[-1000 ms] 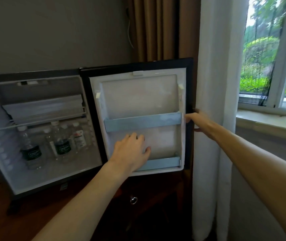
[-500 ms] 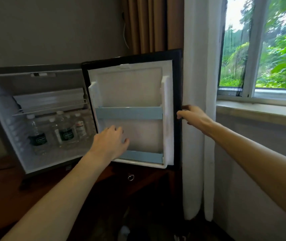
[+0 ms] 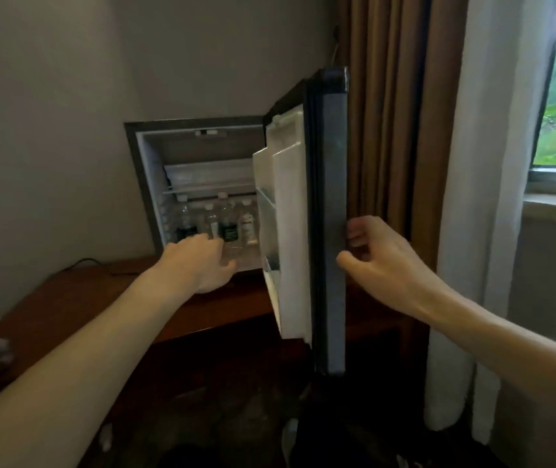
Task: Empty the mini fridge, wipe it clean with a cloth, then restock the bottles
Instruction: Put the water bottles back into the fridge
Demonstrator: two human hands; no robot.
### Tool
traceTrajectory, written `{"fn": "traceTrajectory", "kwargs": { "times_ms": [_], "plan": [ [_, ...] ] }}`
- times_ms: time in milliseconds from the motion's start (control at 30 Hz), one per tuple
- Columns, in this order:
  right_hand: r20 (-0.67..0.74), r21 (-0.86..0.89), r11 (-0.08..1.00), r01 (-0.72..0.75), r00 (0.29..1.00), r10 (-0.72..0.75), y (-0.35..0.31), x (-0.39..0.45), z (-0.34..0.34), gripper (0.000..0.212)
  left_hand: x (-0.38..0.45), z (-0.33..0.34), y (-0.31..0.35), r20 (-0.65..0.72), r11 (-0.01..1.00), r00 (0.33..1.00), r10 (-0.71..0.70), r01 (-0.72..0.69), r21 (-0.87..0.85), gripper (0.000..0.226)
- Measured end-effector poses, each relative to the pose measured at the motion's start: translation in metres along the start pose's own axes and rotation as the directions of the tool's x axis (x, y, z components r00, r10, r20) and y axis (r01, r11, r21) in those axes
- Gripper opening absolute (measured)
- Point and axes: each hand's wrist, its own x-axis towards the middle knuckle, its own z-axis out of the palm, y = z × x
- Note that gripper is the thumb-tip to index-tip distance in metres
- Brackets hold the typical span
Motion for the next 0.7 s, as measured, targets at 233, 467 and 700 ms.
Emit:
{"fn": "traceTrajectory", "kwargs": {
  "times_ms": [233,467,700],
  "plan": [
    [0.215,-0.162,0.947,0.277,0.947,-0.241,-0.065,0.030,0.078,0.062,-0.034,0.010,-0.069,0.054,0.993,0.991,-0.121,0.121,-0.011,0.050],
    [0.332,-0.245,0.866,0.435,0.877,-0.347,-0.115,0.103,0.172,0.060,-0.040,0.025,-0.129,0.083,0.960,0.956,-0.282,0.280,0.029,0.055],
    [0.435,-0.305,0.854,0.421,0.859,-0.268,-0.156,0.189,0.254,0.051,-0.016,0.026,-0.164,0.067,0.936,0.933,-0.353,0.353,0.018,0.052]
  ]
}}
